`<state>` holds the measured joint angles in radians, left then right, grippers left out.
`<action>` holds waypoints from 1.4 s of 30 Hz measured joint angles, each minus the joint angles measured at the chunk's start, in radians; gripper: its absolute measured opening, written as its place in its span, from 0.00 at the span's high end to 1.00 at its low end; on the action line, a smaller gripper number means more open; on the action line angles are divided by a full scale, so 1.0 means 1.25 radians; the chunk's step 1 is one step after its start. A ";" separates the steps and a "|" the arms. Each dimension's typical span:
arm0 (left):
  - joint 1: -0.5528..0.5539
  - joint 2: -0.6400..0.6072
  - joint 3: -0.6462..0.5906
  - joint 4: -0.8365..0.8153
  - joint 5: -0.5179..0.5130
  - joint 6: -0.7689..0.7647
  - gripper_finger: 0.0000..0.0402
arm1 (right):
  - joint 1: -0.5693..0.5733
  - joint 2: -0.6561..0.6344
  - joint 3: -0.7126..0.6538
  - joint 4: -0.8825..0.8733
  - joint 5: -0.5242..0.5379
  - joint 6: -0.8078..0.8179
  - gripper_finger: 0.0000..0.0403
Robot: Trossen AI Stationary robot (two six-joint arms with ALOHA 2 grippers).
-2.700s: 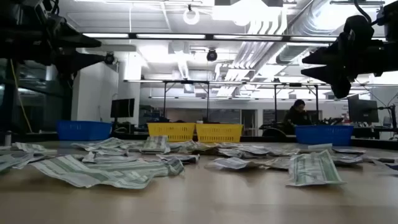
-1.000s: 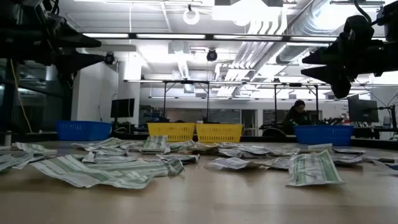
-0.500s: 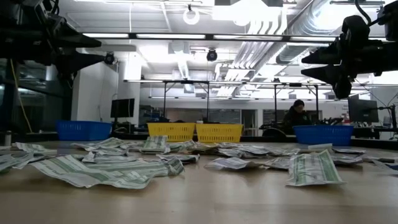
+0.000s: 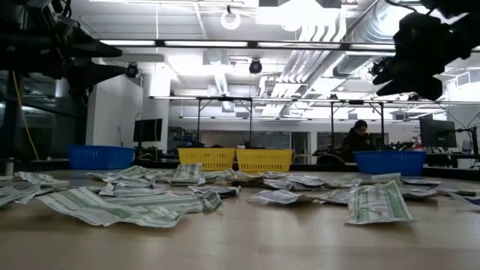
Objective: Pick & Place First Aid Supplies
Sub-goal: Put the black towelette pack into the right blue bin
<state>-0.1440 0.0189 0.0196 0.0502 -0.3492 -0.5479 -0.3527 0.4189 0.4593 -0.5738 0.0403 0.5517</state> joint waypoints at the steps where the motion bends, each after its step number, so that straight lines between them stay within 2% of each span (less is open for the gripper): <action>1: 0.000 0.000 0.000 0.000 0.000 0.000 0.60 | 0.000 0.028 0.016 -0.019 -0.006 0.015 0.61; 7: 0.000 0.000 0.000 0.000 0.000 0.000 0.60 | 0.000 0.219 0.103 -0.135 -0.040 0.034 0.61; 14: 0.000 0.000 0.000 0.000 0.000 0.000 0.60 | 0.010 0.431 0.185 -0.240 -0.013 0.035 0.62; 22: 0.000 0.000 0.000 0.000 0.000 0.000 0.60 | 0.129 0.611 0.262 -0.327 0.013 0.096 0.65; 26: 0.000 0.000 0.000 0.000 0.000 0.000 0.60 | 0.200 0.665 0.260 -0.326 0.013 0.134 0.65; 32: 0.000 0.000 0.000 0.000 0.000 0.000 0.60 | 0.278 0.724 0.207 -0.327 0.010 0.277 0.65; 38: 0.000 0.000 0.000 0.000 0.000 0.000 0.60 | 0.307 0.738 0.163 -0.294 0.047 0.374 0.65; 42: 0.000 0.000 0.000 0.000 0.000 0.000 0.60 | 0.313 0.737 0.131 -0.233 0.070 0.391 0.65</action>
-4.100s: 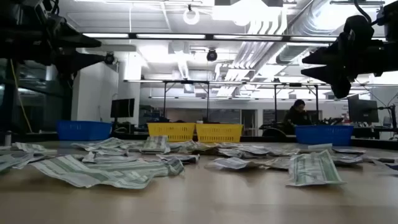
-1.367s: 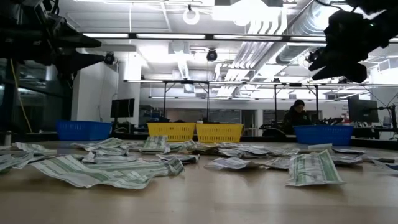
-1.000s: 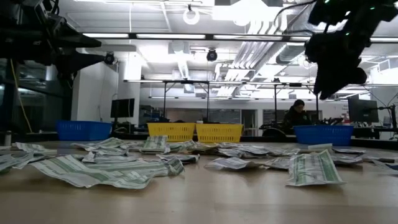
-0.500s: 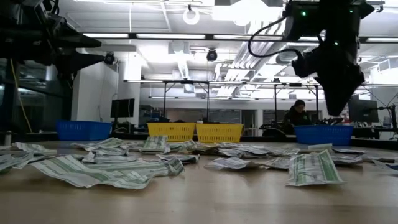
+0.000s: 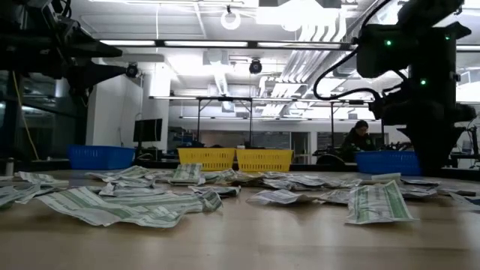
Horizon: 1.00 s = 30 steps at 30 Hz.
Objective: Pick & Place First Aid Supplies
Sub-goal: Put the black towelette pack into the right blue bin
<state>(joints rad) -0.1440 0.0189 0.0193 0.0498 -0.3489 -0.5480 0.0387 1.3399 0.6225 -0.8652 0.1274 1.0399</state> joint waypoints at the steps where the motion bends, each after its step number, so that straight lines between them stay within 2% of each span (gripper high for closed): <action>1: 0.000 0.000 0.000 0.000 0.000 0.000 0.60 | 0.000 0.000 -0.011 0.012 0.007 0.008 0.65; 8: 0.000 0.000 0.000 0.000 0.000 0.000 0.60 | -0.010 -0.004 -0.074 0.050 0.031 0.036 0.65; 18: 0.000 0.000 0.000 0.000 0.000 0.000 0.60 | -0.013 -0.004 -0.088 0.091 -0.012 0.046 0.65; 30: 0.000 0.000 0.000 0.000 0.000 0.000 0.60 | -0.013 -0.002 -0.088 0.107 -0.039 0.048 0.84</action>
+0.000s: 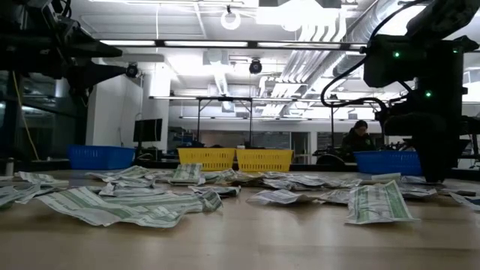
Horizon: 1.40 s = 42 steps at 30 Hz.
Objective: Pick & Place First Aid Supplies
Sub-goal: Put the black towelette pack into the right blue bin
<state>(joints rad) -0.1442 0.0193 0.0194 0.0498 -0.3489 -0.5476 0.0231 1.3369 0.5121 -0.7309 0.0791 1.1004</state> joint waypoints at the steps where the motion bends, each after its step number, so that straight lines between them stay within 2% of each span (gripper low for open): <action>1: 0.000 0.000 0.000 0.000 0.000 0.000 0.60 | 0.000 0.000 0.000 0.001 -0.001 0.000 0.85; 8: 0.000 0.000 0.000 0.000 0.000 0.000 0.60 | 0.000 0.000 0.000 0.003 -0.005 -0.006 0.98; 16: 0.000 0.000 0.000 0.000 0.000 0.000 0.60 | 0.001 0.008 0.052 -0.096 -0.026 -0.028 1.00; 21: 0.000 0.000 0.000 0.000 0.000 0.000 0.60 | -0.024 0.006 0.119 -0.165 0.008 -0.068 1.00; 30: 0.000 0.000 0.000 0.000 0.000 0.000 0.60 | -0.157 0.004 0.253 -0.301 0.077 -0.214 1.00; 42: 0.000 0.000 0.000 0.000 0.000 0.000 0.60 | -0.410 0.003 0.392 -0.382 0.155 -0.440 1.00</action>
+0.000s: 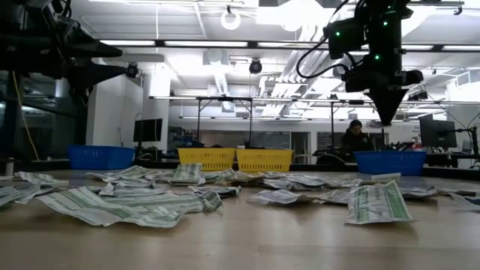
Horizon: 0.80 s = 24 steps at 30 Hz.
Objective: Pick & Place First Aid Supplies
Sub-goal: Put the black towelette pack into the right blue bin
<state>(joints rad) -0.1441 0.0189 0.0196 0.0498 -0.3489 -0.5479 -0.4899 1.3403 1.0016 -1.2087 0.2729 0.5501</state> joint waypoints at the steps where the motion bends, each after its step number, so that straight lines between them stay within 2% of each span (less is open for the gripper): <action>1: 0.000 0.000 0.000 0.000 0.000 0.000 0.60 | -0.023 0.000 0.003 0.001 0.000 -0.019 1.00; 7: 0.000 0.000 0.000 0.000 0.000 0.000 0.60 | -0.161 -0.001 -0.011 0.002 0.009 -0.088 1.00; 14: 0.000 0.000 0.000 0.000 0.000 0.000 0.60 | -0.280 -0.001 -0.024 0.054 0.008 -0.105 1.00; 18: 0.000 0.000 0.000 0.000 0.000 0.000 0.60 | -0.324 -0.001 -0.024 0.099 0.008 -0.085 1.00; 24: 0.000 0.000 0.000 0.000 0.000 0.000 0.60 | -0.327 -0.001 -0.024 0.183 0.035 0.011 1.00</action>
<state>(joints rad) -0.1444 0.0189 0.0196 0.0498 -0.3489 -0.5480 -0.8986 1.3396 0.9710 -0.9803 0.3172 0.5644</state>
